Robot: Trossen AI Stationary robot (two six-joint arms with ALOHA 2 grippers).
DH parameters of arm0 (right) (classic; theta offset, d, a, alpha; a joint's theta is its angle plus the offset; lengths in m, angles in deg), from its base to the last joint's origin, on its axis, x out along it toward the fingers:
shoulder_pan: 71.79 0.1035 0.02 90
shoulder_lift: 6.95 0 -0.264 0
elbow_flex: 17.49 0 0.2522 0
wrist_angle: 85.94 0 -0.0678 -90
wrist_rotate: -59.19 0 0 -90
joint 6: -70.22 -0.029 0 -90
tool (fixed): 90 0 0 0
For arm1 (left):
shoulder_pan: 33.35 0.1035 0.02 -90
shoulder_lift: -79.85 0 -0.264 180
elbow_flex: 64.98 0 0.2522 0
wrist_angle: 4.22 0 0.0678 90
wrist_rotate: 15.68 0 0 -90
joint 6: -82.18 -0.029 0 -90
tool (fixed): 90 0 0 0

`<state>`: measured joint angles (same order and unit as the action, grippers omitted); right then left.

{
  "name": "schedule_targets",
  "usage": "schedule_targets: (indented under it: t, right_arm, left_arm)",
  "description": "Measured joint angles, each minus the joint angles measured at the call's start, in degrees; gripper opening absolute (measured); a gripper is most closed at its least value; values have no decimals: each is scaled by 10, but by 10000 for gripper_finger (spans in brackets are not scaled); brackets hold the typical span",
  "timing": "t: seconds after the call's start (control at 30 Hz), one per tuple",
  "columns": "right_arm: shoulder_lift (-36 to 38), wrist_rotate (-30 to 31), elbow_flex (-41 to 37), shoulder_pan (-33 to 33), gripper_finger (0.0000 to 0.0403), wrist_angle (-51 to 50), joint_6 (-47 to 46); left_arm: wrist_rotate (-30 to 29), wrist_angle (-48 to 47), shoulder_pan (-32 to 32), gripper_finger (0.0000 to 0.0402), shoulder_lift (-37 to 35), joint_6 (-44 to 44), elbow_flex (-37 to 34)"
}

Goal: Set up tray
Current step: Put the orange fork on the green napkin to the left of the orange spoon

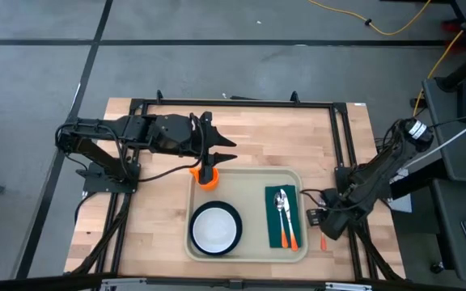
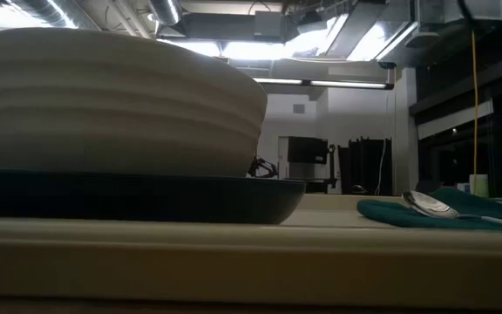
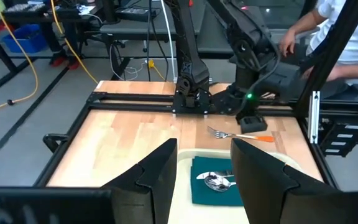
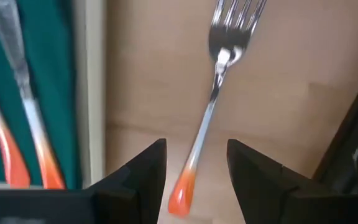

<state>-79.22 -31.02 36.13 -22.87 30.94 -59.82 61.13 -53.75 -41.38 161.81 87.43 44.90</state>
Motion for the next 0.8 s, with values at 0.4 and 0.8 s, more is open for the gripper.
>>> schedule_targets:
  t: [0.4,0.8]
  right_arm:
    - [-57,0,-48,-24,172,106,1]
    - [-56,-25,-27,-26,172,59,3]
  left_arm:
    - [-7,0,0,145,0,0,0]
    - [-7,0,0,145,0,2,0]
